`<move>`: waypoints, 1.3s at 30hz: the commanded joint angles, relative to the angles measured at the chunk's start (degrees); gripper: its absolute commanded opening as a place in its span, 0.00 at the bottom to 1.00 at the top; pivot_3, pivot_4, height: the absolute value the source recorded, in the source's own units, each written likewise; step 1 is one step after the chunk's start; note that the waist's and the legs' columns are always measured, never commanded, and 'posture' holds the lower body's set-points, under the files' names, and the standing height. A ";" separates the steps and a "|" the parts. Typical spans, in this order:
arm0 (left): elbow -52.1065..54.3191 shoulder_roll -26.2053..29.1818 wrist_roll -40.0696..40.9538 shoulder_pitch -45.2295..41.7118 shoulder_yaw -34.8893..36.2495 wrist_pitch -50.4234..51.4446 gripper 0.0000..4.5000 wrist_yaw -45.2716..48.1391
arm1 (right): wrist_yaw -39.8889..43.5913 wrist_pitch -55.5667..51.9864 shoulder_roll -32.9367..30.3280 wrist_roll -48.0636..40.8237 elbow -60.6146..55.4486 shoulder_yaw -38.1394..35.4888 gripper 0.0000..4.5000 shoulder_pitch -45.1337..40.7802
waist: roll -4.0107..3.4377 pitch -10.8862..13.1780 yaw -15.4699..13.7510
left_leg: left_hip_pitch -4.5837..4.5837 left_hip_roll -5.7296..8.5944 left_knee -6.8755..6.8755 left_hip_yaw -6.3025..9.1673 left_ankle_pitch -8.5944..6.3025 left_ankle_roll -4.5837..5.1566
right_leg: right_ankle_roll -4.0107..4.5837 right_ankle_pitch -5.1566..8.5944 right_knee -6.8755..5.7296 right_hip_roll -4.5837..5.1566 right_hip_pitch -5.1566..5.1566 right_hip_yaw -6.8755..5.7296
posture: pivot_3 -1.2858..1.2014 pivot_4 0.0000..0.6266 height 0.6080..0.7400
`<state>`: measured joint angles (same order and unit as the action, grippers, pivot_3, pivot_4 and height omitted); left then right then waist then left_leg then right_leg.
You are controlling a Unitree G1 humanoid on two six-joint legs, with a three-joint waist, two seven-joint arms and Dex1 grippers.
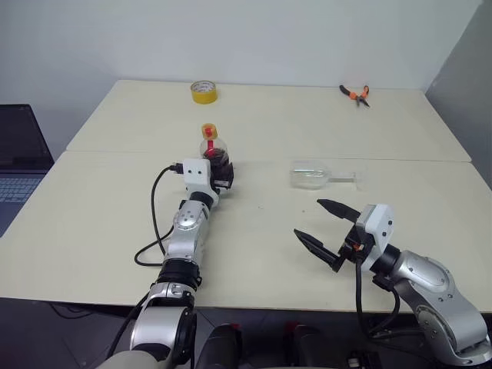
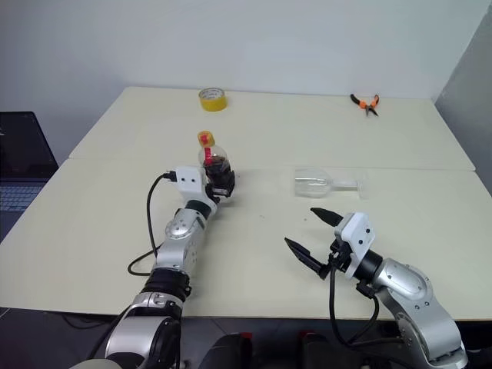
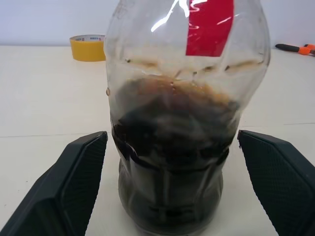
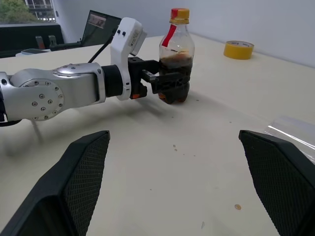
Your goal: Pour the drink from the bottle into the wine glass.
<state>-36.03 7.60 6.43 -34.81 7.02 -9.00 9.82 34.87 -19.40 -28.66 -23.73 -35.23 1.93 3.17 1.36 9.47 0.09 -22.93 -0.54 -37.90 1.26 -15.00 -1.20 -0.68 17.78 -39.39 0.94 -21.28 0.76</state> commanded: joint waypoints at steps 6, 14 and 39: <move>-6.55 1.06 0.61 -5.84 1.62 -3.55 1.00 0.94 | 0.24 2.00 0.57 0.94 -0.59 0.64 1.00 -0.79 | 0.05 0.03 0.00 | -0.01 0.01 0.00 0.00 0.00 0.00 | 0.00 0.00 0.00 0.00 0.00 -0.01 | 0.52 0.24 1.00; -11.11 1.43 0.67 -8.60 1.52 -5.60 1.00 3.22 | -0.04 2.19 0.82 1.38 -0.52 0.86 1.00 -1.02 | 0.07 0.04 0.01 | -0.01 0.01 0.00 0.00 0.00 0.00 | 0.00 0.00 0.00 0.00 -0.01 -0.02 | 0.52 0.24 1.00; 33.00 5.27 5.61 13.89 -13.69 13.94 0.41 29.11 | -3.51 -3.92 -0.51 -0.05 -9.72 -0.39 1.00 -0.42 | 0.09 0.07 0.13 | 0.00 -0.05 0.00 0.01 0.04 -0.07 | 0.01 0.00 -0.06 0.00 -0.04 0.01 | 0.52 0.24 1.00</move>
<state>-9.25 12.18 10.44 -20.56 -5.87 4.16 37.14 32.25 -22.34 -29.02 -22.14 -41.42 2.85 3.55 1.45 9.54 0.23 -22.93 -0.59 -37.90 1.28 -14.98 -1.23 -0.67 17.79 -39.47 0.94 -21.31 0.77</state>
